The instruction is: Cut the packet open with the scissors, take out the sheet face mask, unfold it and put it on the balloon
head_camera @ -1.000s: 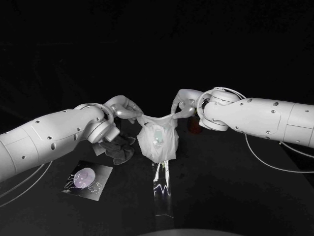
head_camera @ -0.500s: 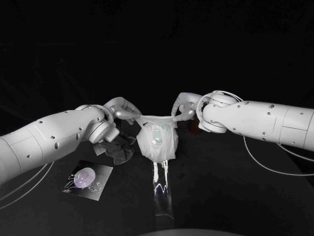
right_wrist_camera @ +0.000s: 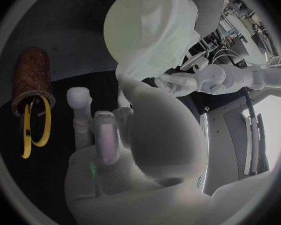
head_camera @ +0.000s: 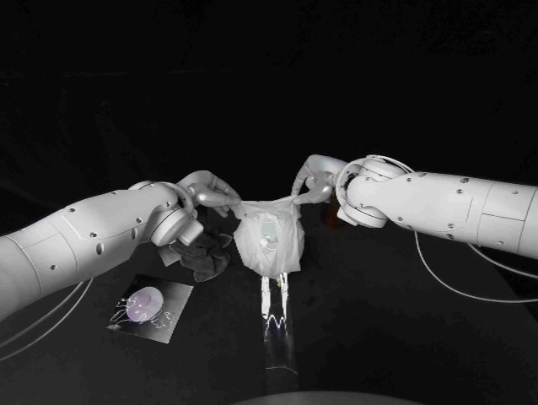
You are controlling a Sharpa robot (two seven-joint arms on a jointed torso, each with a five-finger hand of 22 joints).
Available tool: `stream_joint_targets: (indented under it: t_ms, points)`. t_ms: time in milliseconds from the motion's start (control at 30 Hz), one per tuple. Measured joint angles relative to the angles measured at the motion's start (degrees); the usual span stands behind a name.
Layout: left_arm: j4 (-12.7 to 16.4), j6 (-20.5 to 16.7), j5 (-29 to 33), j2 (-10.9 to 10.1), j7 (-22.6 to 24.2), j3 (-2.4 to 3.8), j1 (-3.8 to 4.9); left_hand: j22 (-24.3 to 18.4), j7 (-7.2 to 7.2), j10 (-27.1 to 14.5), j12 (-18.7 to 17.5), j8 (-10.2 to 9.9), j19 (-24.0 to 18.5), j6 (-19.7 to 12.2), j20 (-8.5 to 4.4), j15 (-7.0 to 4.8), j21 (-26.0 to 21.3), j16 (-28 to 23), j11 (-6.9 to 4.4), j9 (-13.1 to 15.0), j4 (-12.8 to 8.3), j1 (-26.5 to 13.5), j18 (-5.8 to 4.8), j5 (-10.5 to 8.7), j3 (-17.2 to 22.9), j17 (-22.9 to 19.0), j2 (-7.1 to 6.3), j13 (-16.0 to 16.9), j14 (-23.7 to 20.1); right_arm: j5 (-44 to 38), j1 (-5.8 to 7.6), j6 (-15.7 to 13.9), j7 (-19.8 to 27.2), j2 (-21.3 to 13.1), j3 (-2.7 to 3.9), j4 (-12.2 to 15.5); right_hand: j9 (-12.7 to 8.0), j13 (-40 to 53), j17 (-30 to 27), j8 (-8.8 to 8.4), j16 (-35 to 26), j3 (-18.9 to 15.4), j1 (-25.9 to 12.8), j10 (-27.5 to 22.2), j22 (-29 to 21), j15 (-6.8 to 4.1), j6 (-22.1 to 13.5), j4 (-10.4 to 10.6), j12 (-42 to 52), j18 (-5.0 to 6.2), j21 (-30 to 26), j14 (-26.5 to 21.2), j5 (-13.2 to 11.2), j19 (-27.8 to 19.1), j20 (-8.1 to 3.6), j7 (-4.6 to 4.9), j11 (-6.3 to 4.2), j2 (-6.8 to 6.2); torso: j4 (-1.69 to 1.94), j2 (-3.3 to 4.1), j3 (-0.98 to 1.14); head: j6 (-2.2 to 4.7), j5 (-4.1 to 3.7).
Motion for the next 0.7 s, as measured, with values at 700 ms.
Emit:
stream_joint_targets:
  t_ms: [700]
  points:
    - [-6.50, 3.11, 2.85, 1.84, -1.04, 0.01, -0.20, -13.66, 2.57, -7.07, -7.33, -7.14, -5.69, -3.38, 4.54, 4.69, -21.69, -9.26, 4.20, -6.28, 3.82, 0.45, 0.43, -0.01, -2.84, -11.96, -3.77, -8.13, -11.23, 1.58, -0.04, -0.68, -0.50, 0.59, 0.01, -0.69, 0.11, 0.00, -0.04, 0.14, 0.16, 0.47, 0.00, 0.00, 0.15, 0.01, -0.10, -0.48, 0.30, -0.03, 0.31, -0.01, -0.01, 0.40, 0.04, -0.09, 0.00, 0.00, -0.03, -0.01, -0.02, 0.15, -0.14]
